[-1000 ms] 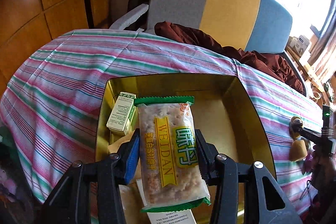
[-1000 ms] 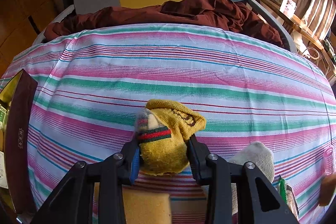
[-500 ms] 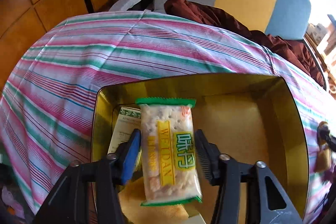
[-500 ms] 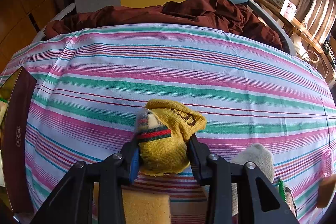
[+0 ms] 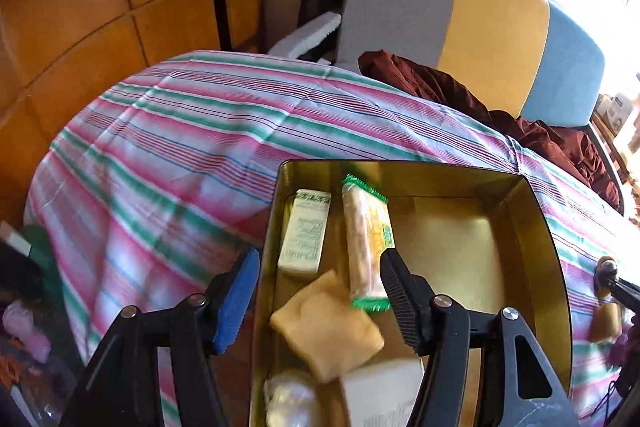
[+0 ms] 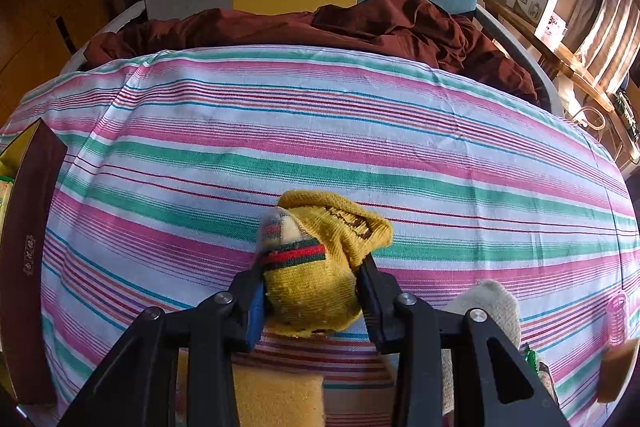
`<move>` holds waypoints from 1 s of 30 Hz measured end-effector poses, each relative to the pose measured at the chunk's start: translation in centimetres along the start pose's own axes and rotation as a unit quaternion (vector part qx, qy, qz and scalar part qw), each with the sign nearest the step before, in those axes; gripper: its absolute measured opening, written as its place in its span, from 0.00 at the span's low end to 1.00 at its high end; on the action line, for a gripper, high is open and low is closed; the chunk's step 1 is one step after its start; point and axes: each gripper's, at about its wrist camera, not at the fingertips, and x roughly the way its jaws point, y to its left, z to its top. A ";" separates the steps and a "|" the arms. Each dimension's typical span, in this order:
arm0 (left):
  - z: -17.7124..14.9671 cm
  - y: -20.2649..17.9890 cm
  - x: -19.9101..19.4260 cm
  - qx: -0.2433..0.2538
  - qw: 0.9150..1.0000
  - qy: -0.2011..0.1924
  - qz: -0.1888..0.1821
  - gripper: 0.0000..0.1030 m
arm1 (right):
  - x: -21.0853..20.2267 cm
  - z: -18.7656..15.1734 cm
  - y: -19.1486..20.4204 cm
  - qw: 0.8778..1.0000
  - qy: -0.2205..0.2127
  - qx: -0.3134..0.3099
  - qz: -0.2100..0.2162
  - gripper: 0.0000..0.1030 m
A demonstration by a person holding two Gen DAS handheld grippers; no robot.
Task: Organize objects
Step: 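Withdraw the left tool while the right tool carries the plush toy toward the gold box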
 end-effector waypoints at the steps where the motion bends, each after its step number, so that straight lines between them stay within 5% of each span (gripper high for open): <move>1: -0.6 0.2 -0.6 -0.001 1.000 -0.005 0.005 0.62 | 0.0 0.0 0.0 1.000 0.000 0.000 0.000 0.38; 7: -3.7 0.2 -4.3 0.010 0.999 -0.040 0.035 0.63 | -0.1 -0.1 0.3 1.000 -0.004 -0.001 -0.008 0.38; 16: -6.1 0.0 -6.9 0.018 0.998 -0.057 0.028 0.66 | -0.1 -0.2 0.6 1.000 -0.011 -0.009 -0.018 0.37; 30: -6.6 0.6 -8.4 0.020 0.997 -0.075 0.023 0.69 | -2.3 0.6 2.0 1.000 -0.022 -0.004 -0.008 0.35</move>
